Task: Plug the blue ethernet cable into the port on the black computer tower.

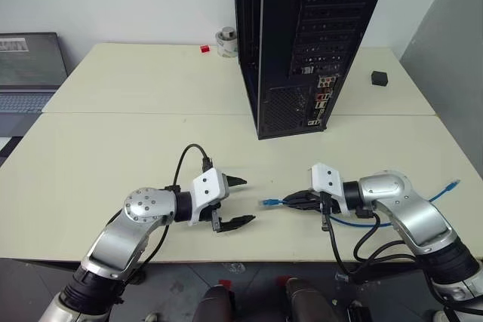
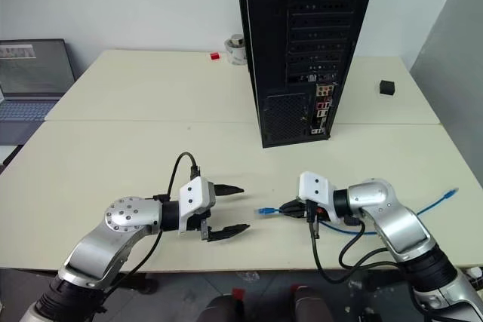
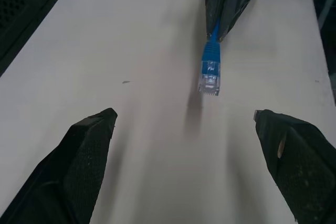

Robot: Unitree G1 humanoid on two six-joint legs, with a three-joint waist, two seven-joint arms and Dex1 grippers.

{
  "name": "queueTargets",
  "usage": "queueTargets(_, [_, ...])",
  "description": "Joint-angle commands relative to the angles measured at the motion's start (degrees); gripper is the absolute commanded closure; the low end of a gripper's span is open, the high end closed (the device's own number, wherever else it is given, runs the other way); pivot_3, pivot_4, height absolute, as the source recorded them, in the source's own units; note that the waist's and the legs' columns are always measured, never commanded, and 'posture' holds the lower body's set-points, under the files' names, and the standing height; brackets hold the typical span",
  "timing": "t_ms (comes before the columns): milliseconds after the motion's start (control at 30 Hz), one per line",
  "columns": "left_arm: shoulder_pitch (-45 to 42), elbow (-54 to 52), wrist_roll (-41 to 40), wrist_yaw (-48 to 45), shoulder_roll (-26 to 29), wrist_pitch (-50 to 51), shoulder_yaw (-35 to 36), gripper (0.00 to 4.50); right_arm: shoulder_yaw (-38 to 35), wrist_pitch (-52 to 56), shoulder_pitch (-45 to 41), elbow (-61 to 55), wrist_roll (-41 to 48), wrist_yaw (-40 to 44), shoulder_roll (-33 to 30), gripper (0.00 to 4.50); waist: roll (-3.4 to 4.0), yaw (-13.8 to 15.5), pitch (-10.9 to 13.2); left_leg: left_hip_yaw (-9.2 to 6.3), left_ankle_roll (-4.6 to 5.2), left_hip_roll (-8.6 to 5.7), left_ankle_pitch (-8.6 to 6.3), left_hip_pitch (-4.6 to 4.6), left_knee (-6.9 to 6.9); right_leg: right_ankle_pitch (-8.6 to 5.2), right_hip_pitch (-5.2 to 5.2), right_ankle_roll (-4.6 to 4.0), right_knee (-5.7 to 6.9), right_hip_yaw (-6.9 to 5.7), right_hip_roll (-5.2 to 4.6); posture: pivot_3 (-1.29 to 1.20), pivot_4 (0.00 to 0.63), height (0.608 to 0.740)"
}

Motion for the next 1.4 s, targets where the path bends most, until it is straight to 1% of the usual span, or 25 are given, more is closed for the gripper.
queueTargets(33, [-1.1,-0.2,0.0,-2.1,-0.2,-1.8,-1.2,0.38,0.5,0.1,-1.3,-1.4,-0.3,0.3,-0.1,4.5,0.0,0.0,0.0,0.0,0.0,0.0,0.0,0.0,0.0,0.0,0.0,0.0,0.0,0.0,0.0,0.0,0.15,0.74])
queueTargets(133, [-1.4,0.7,1.2,-2.3,-0.5,-2.5,-2.2,0.89,0.7,0.1,-1.8,-1.2,-0.3,0.2,0.0,4.5,0.0,0.0,0.0,0.0,0.0,-0.01,0.0,-0.01,0.0,0.0,0.0,0.0,0.0,0.01,0.0,0.0,0.15,0.74])
queueTargets(300, [-1.5,1.4,2.2,-2.0,-1.3,-2.9,-3.6,1.97,1.1,0.2,-2.0,-1.1,-0.2,-0.1,0.3,4.5,0.0,0.0,0.0,-0.01,0.0,0.0,0.0,-0.01,0.0,0.0,0.0,0.0,0.0,0.0,0.0,0.0,0.15,0.74])
queueTargets(367, [-1.8,1.7,2.7,-1.5,-1.8,-3.1,-3.6,2.29,1.2,0.3,-2.1,-1.2,-0.2,-0.1,0.4,4.5,0.0,0.0,0.0,-0.01,0.0,0.0,0.0,-0.01,0.0,0.0,0.0,0.0,0.0,-0.01,0.0,0.0,0.15,0.74])
queueTargets(433, [-2.0,2.0,3.0,-1.3,-2.3,-3.1,-3.7,2.73,1.3,0.2,-2.1,-1.3,-0.2,0.0,0.4,4.5,0.0,0.0,0.0,-0.02,0.0,0.0,0.0,-0.01,0.0,0.0,0.0,0.0,0.0,-0.01,0.0,0.0,0.15,0.74])
queueTargets(467, [-2.0,1.9,2.8,-1.3,-2.6,-2.9,-3.7,3.04,1.4,0.2,-2.2,-1.3,-0.2,0.0,0.4,4.5,0.0,0.0,0.0,-0.02,0.0,-0.01,0.0,-0.01,0.0,0.0,0.0,0.0,0.0,-0.01,0.0,0.0,0.15,0.74])
queueTargets(667, [-1.9,1.8,2.9,-1.2,-3.5,-2.6,-3.7,4.23,1.6,-0.1,-2.3,-1.2,-0.4,0.3,0.3,4.5,0.0,0.0,0.0,-0.02,0.0,0.0,0.0,-0.01,0.01,0.0,0.0,0.0,0.01,0.0,0.0,0.0,0.15,0.74])
queueTargets(967, [-1.1,1.9,3.6,-0.9,-4.1,-3.5,-3.5,4.24,1.5,-0.3,-2.5,-0.7,-0.5,0.8,0.6,4.5,0.0,0.0,0.0,-0.02,0.0,-0.01,0.0,-0.01,0.01,0.0,0.0,0.0,0.01,-0.01,0.0,0.0,0.15,0.74])
queueTargets(1033, [-0.7,1.5,3.1,-1.0,-4.2,-3.5,-3.1,4.24,1.3,-0.5,-2.6,-0.6,-0.2,1.0,0.6,4.03,0.0,0.0,0.0,-0.02,0.0,-0.01,0.0,-0.01,0.01,0.0,0.0,0.0,0.01,0.0,0.0,0.0,0.15,0.74])
queueTargets(1067, [-0.5,1.4,2.9,-1.1,-4.1,-3.8,-3.0,4.24,1.2,-0.4,-2.7,-0.6,0.0,1.2,0.5,3.94,0.0,0.0,0.0,-0.02,0.0,0.0,0.0,-0.01,0.01,0.0,0.0,0.0,0.01,0.0,0.0,0.0,0.15,0.74])
queueTargets(1133, [-0.1,0.9,2.6,-1.2,-4.1,-4.2,-2.6,4.24,0.7,-0.1,-3.0,-0.8,0.6,1.9,0.3,3.49,0.0,0.0,0.0,-0.02,0.0,0.0,0.0,-0.01,0.01,0.0,0.0,0.0,0.01,0.0,-0.01,0.0,0.15,0.74])
queueTargets(1167, [0.2,0.6,2.5,-1.0,-4.2,-4.6,-2.4,4.24,0.1,0.3,-3.3,-1.1,1.3,2.3,-0.1,3.34,0.0,0.0,0.0,-0.03,0.0,0.0,0.0,-0.01,0.01,0.0,0.0,0.0,0.01,-0.01,-0.01,0.0,0.15,0.74])
queueTargets(1200, [0.4,0.4,2.5,-0.8,-4.3,-5.1,-2.1,4.24,-0.6,0.8,-3.5,-1.4,1.9,2.8,-0.6,3.05,0.0,0.0,0.0,-0.03,0.0,0.0,0.0,-0.01,0.01,0.0,0.0,0.0,0.01,-0.01,-0.01,0.0,0.15,0.74])
queueTargets(1267, [0.9,0.0,2.3,-0.2,-4.6,-6.3,-1.5,4.24,-2.5,2.4,-3.9,-2.4,3.9,4.0,-2.3,2.65,0.0,0.0,0.0,-0.03,0.0,-0.01,0.0,-0.01,0.02,0.0,0.0,0.0,0.01,-0.01,-0.01,0.0,0.15,0.74])
queueTargets(1300, [1.1,-0.1,2.7,0.5,-4.8,-7.4,-1.1,4.24,-3.7,3.6,-3.9,-3.0,5.1,4.3,-3.1,2.48,0.0,0.1,0.0,-0.03,0.0,-0.01,0.0,-0.01,0.02,0.0,0.0,0.0,0.01,-0.01,-0.02,0.0,0.15,0.74])
queueTargets(1333, [1.3,-0.1,3.4,1.3,-5.1,-8.8,-0.9,4.24,-4.7,4.4,-3.9,-3.5,6.0,4.2,-3.5,2.2,0.0,0.1,0.0,-0.04,0.0,-0.01,0.0,-0.03,0.02,0.0,0.0,-0.01,0.01,-0.01,-0.03,0.0,0.15,0.74])
queueTargets(1400, [1.6,0.8,6.0,3.4,-5.6,-13.3,-0.6,4.24,-7.4,7.2,-3.8,-4.3,8.9,2.8,-3.5,1.88,-0.01,0.1,0.0,-0.04,0.0,-0.01,0.0,-0.03,0.03,0.01,0.0,-0.01,0.0,-0.02,-0.06,0.0,0.15,0.74])
